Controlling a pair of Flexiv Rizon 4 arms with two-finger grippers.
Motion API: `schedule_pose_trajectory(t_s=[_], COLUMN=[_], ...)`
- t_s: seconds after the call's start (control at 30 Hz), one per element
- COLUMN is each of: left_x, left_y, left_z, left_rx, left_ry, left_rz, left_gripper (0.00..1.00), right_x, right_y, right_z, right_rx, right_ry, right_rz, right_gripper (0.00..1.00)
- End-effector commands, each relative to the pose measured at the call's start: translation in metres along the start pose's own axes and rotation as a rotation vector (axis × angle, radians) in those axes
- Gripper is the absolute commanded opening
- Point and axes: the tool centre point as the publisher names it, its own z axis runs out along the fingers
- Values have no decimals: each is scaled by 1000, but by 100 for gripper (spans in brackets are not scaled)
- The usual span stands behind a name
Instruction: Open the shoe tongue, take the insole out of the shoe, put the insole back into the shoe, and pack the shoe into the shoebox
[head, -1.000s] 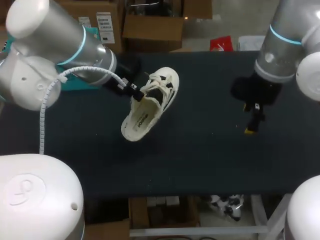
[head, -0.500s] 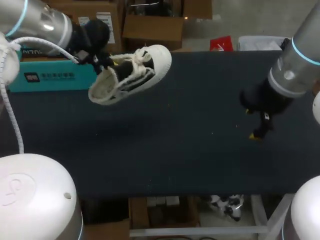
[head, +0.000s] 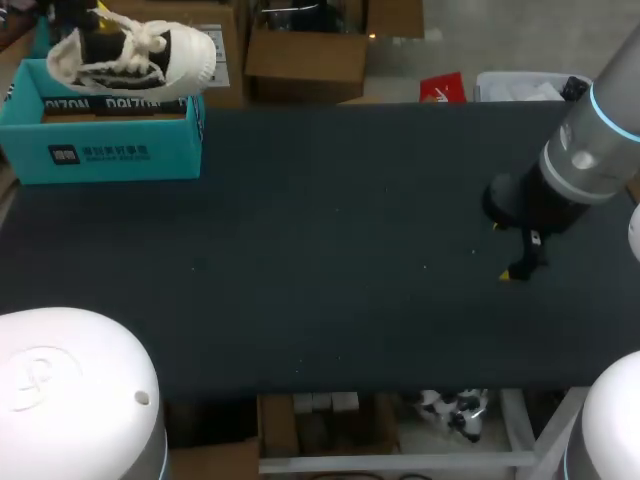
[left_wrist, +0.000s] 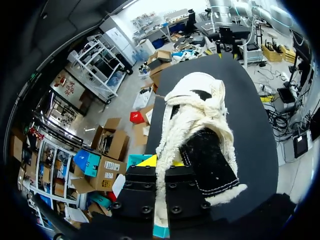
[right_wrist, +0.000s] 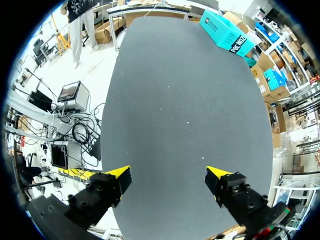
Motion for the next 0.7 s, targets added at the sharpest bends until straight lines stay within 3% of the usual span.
schedule_pose_trajectory(t_s=[0.03, 0.3, 0.4, 0.7], left_x=[-70, -107, -125, -136], left_y=[52, 134, 156, 207], left_z=[8, 42, 55, 99], left_rx=[35, 37, 52, 68], left_ry=[265, 307, 331, 414], left_rz=[-1, -41, -62, -114], left_gripper=[0, 0, 0, 0], right_x=[0, 0, 0, 0], right_y=[0, 0, 0, 0], right_z=[0, 0, 0, 0], right_rx=[0, 0, 0, 0], right_ry=[0, 0, 0, 0], right_rz=[-1, -1, -1, -1], right_gripper=[100, 100, 100, 100])
